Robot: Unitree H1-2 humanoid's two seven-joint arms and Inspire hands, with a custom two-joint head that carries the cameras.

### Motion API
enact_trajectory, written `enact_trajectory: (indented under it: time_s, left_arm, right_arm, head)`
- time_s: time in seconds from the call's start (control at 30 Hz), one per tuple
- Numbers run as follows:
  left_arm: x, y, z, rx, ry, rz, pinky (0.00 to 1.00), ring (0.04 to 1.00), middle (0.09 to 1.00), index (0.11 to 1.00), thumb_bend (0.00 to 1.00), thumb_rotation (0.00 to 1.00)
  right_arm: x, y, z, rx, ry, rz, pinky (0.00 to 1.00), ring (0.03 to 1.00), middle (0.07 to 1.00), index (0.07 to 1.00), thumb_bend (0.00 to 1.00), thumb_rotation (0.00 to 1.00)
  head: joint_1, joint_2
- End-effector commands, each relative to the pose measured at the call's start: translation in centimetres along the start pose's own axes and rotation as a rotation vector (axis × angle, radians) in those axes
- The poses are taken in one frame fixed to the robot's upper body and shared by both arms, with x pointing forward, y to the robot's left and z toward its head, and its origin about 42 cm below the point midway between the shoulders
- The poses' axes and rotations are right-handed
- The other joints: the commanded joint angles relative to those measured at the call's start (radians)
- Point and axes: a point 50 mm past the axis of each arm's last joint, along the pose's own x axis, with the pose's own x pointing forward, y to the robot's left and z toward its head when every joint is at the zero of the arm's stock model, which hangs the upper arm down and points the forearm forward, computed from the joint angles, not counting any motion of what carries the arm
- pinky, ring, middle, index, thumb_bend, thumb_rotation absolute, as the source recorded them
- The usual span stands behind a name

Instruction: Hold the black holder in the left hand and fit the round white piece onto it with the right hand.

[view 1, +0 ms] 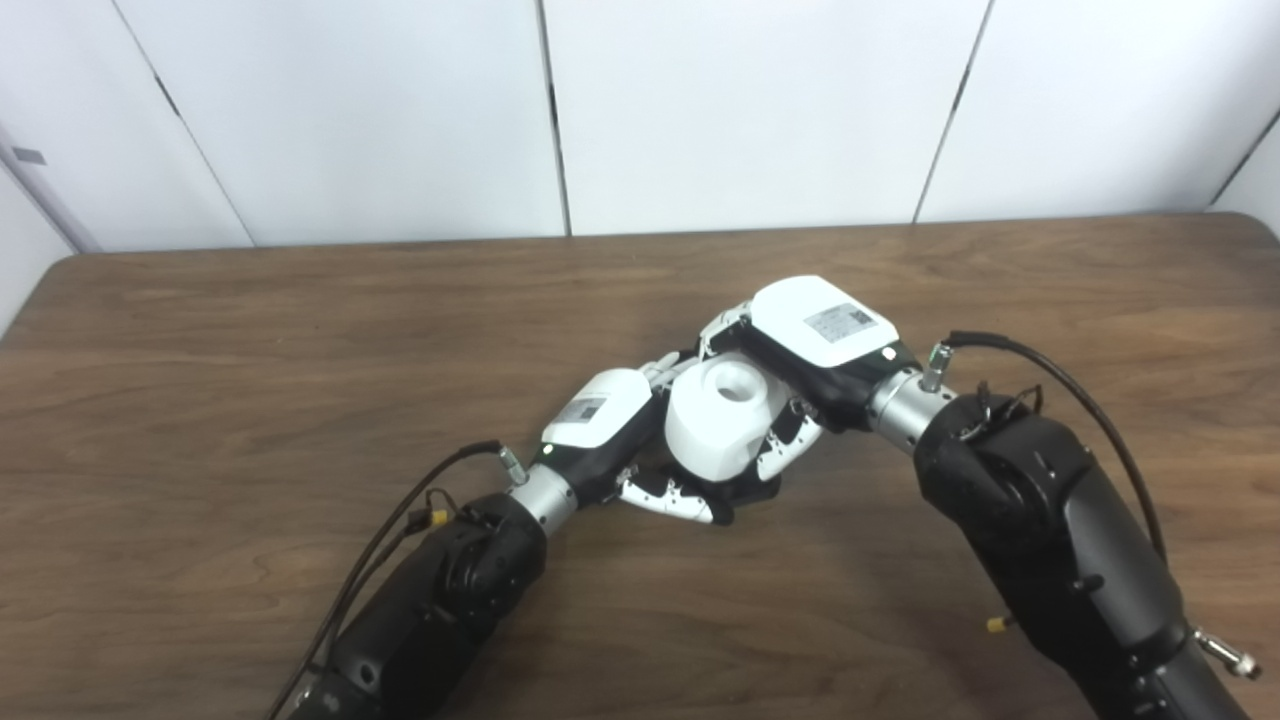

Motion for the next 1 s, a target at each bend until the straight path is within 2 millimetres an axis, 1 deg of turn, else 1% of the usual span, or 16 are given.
enact_trajectory:
  time_s: [0.0, 0.13, 0.3, 0.73, 0.97]
  left_arm:
    - [-1.9, -4.4, -1.1, -0.005, 0.088, -0.226, 0.94, 1.0, 0.96, 0.487, 0.52, 0.07]
    - [-1.9, -4.4, -1.1, -0.004, 0.087, -0.224, 0.94, 1.0, 0.957, 0.487, 0.52, 0.07]
    - [-2.0, -4.4, -1.1, -0.004, 0.087, -0.223, 0.94, 1.0, 0.958, 0.487, 0.52, 0.07]
    - [-2.2, -4.0, -1.2, -0.004, 0.089, -0.223, 0.94, 0.998, 0.964, 0.487, 0.52, 0.07]
    - [-2.2, -3.9, -1.3, -0.01, 0.09, -0.219, 0.93, 0.995, 0.963, 0.486, 0.52, 0.07]
  right_arm:
    - [0.7, -0.9, 0.7, -0.02, -0.034, -0.041, 0.84, 0.793, 0.747, 0.481, 0.53, 0.14]
    - [0.9, -0.4, 1.0, -0.026, -0.051, -0.032, 0.84, 0.787, 0.746, 0.481, 0.53, 0.14]
    - [0.7, -0.1, 1.1, -0.037, -0.068, -0.012, 0.82, 0.789, 0.745, 0.481, 0.53, 0.14]
    - [-0.7, 0.0, -0.5, -0.103, -0.098, 0.053, 0.79, 0.782, 0.737, 0.481, 0.53, 0.14]
    - [-1.2, -0.2, -1.2, -0.121, -0.098, 0.077, 0.8, 0.787, 0.743, 0.481, 0.53, 0.14]
  head:
    - [0.001, 0.001]
    - [0.001, 0.001]
    - [0.001, 0.006]
    - [-0.009, 0.016]
    - [-0.01, 0.019]
